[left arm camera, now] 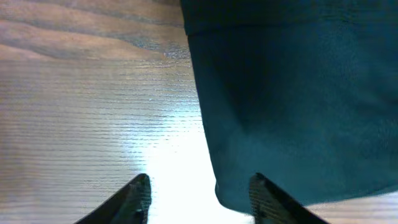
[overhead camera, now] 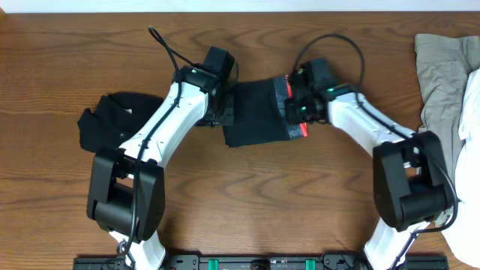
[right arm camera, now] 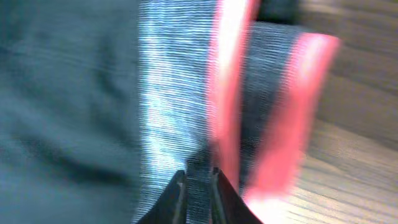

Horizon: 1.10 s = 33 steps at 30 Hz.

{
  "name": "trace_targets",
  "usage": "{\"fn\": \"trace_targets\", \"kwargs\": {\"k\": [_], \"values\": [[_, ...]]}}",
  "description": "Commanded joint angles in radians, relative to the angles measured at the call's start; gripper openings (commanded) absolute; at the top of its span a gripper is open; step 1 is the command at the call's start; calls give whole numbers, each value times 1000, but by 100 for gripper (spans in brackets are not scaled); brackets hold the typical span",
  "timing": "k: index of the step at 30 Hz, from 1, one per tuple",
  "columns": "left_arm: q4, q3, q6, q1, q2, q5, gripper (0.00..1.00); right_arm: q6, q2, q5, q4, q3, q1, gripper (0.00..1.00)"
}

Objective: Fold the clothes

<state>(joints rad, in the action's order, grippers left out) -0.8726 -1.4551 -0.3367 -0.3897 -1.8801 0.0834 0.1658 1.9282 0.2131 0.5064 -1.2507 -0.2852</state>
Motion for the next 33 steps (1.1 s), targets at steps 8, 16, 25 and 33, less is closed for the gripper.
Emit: {"fn": "trace_targets", "kwargs": {"k": [8, 16, 25, 33], "values": [[79, 58, -42, 1, -9, 89, 84, -32, -53, 349, 30, -2, 60, 19], [105, 58, -42, 2, -11, 116, 99, -52, -63, 372, 33, -2, 77, 29], [227, 59, -43, 8, -96, 218, 98, -89, -206, 404, 93, -2, 154, 40], [254, 59, -59, 43, -212, 314, 98, -138, -356, 374, 176, -2, 164, 40]]}}
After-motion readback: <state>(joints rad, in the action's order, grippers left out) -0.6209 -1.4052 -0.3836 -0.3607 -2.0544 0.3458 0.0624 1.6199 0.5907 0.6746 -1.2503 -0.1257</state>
